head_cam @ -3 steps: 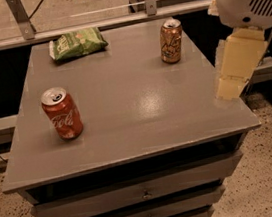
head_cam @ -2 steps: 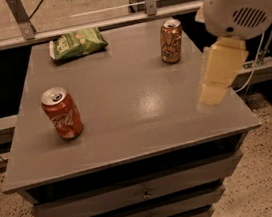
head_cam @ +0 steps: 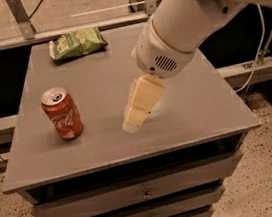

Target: Knock coke can over

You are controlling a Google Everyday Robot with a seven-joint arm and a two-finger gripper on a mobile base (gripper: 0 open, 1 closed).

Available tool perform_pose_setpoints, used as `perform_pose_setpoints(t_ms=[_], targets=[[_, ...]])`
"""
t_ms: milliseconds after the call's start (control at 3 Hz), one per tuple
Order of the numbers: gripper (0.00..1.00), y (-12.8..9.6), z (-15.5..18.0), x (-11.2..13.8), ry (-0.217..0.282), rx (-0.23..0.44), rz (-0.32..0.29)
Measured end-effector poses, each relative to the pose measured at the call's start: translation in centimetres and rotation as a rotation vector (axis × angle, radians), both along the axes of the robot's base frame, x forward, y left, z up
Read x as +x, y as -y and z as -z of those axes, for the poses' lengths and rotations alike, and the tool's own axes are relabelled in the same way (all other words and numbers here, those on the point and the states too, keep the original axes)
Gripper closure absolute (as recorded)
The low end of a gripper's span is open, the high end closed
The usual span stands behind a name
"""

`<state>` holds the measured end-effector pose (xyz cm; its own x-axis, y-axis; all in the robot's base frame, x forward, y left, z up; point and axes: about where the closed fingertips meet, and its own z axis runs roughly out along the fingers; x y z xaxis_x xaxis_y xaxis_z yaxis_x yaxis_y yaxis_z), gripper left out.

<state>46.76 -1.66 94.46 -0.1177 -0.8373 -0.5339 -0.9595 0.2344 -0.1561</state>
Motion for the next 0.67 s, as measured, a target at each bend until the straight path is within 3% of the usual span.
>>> perform_pose_setpoints(t_ms=[333, 667], targets=[[0.00, -5.4, 2.2, 1.6, -0.024, 0.179, -0.055], [0.00, -9.6, 3.6, 2.9, -0.003, 0.341, -0.102]])
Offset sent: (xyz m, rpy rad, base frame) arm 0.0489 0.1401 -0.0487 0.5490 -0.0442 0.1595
